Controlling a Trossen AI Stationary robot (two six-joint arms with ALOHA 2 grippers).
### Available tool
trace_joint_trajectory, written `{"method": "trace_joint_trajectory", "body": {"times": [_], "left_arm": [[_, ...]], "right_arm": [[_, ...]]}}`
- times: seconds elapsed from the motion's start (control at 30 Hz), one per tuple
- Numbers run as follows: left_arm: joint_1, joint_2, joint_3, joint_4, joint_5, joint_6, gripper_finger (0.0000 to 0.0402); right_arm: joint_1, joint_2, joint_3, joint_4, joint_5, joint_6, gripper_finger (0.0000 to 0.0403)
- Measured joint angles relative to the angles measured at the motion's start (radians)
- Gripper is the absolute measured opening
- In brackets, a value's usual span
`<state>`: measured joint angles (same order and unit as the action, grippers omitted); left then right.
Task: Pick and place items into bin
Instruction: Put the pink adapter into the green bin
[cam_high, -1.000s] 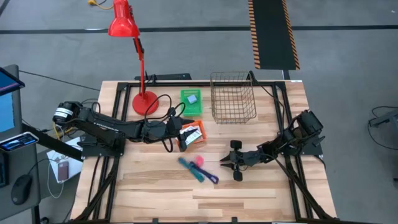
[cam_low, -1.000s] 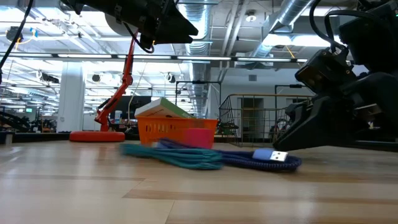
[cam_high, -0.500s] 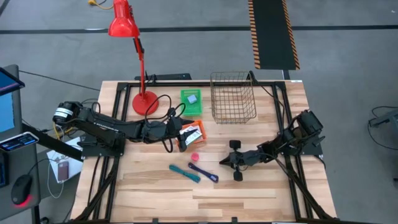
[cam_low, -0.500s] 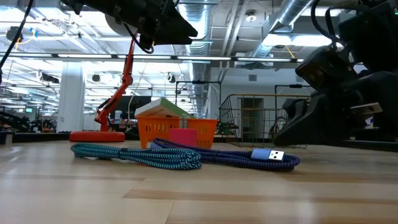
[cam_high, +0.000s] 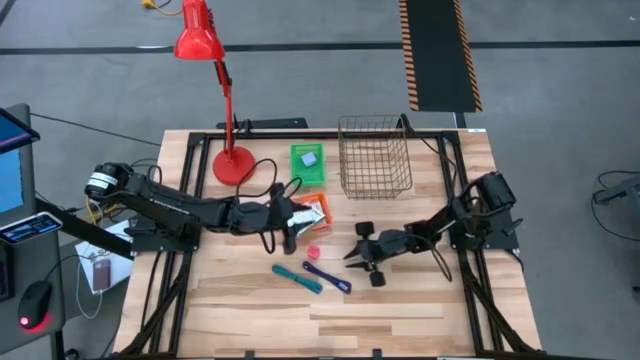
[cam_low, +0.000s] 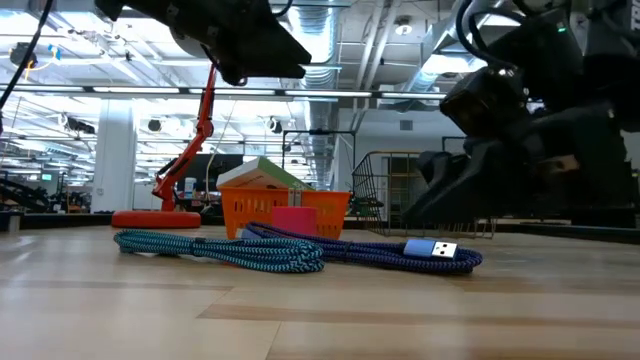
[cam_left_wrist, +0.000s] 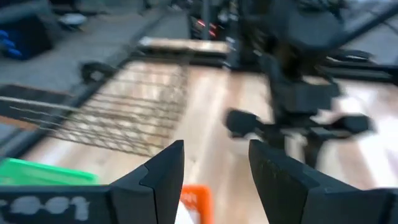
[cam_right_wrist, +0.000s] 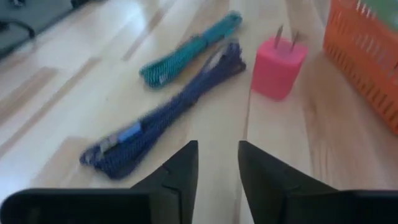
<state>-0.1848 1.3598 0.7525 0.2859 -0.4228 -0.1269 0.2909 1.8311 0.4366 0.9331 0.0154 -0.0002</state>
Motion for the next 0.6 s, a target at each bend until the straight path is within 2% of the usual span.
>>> {"method": "trace_joint_trajectory", "body": {"times": [0.13, 0.37, 0.6], "left_arm": [[-0.023, 0.000, 0.002, -0.061, 0.077, -0.077, 0.0171], [-0.063, 0.000, 0.098, -0.332, 0.138, -0.257, 0.0171], [-0.094, 0.019, 0.204, -0.501, 0.220, -0.197, 0.0171]], "right_arm": [[0.000, -0.060, 0.000, -0.138, 0.009, -0.001, 0.0116], [-0.034, -0.278, 0.000, -0.472, 0.012, -0.008, 0.0126], [-0.087, -0.526, 0.000, -0.837, 0.015, -0.037, 0.0132]]}}
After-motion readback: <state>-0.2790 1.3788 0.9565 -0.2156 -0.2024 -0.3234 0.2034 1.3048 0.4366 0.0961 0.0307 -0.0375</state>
